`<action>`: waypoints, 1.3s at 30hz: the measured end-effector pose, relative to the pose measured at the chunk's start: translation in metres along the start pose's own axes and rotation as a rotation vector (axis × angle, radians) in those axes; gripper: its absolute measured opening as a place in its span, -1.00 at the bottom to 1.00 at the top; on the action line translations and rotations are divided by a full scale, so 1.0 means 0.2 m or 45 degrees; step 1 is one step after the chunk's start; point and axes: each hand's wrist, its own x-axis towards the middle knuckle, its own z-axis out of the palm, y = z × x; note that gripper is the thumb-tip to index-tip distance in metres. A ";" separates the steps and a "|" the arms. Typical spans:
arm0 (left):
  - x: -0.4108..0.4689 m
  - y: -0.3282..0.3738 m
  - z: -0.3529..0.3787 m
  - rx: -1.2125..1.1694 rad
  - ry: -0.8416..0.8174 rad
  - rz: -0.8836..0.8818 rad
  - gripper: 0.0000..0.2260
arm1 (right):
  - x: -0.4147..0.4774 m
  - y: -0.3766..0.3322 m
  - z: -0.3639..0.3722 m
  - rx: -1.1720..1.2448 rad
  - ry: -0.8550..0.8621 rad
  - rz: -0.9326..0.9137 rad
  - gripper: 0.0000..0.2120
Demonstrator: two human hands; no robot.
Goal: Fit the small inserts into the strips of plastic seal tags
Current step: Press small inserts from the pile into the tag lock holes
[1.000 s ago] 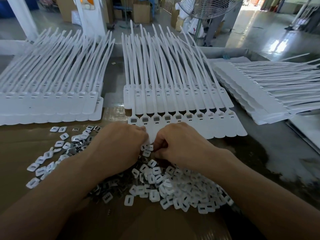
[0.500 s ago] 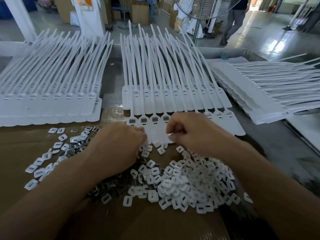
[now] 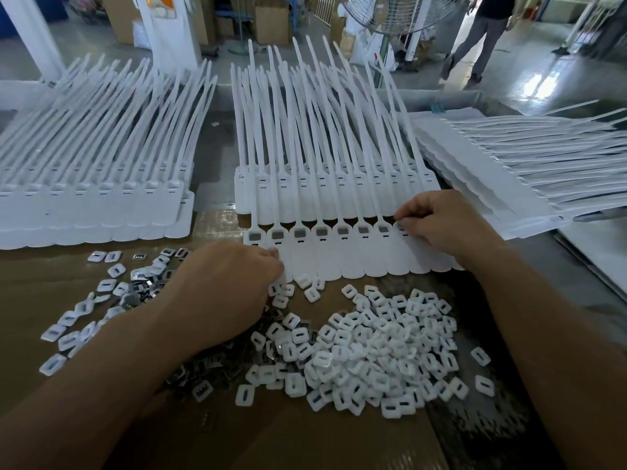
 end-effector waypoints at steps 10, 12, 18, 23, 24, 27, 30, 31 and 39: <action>0.00 0.00 0.00 -0.001 -0.003 -0.020 -0.66 | 0.00 0.02 0.00 -0.018 0.029 0.015 -0.75; -0.01 0.00 0.00 -0.004 -0.003 -0.021 -0.66 | 0.00 0.02 0.00 -0.027 0.036 0.007 -0.75; 0.00 0.00 0.00 0.002 0.000 -0.032 -0.66 | 0.00 0.03 0.01 -0.043 0.079 0.008 -0.77; -0.02 0.00 -0.01 -0.005 0.001 -0.012 -0.67 | -0.02 0.01 -0.01 -0.012 0.124 -0.035 -0.77; -0.02 0.00 -0.01 -0.006 0.008 -0.008 -0.67 | -0.03 0.00 0.00 -0.019 0.127 -0.070 -0.77; -0.01 0.00 0.00 -0.014 0.012 -0.007 -0.67 | -0.09 -0.07 -0.01 -0.050 0.028 -0.215 -0.78; -0.01 0.00 0.00 -0.027 0.020 -0.011 -0.66 | -0.18 -0.18 -0.01 -0.120 -0.198 -0.328 -0.86; -0.01 0.00 0.00 -0.028 0.023 -0.009 -0.67 | -0.22 -0.21 0.00 -0.148 -0.288 -0.371 -0.88; -0.01 0.02 -0.01 0.003 0.012 -0.002 -0.67 | -0.42 -0.39 0.20 -0.412 -0.651 -0.580 -0.92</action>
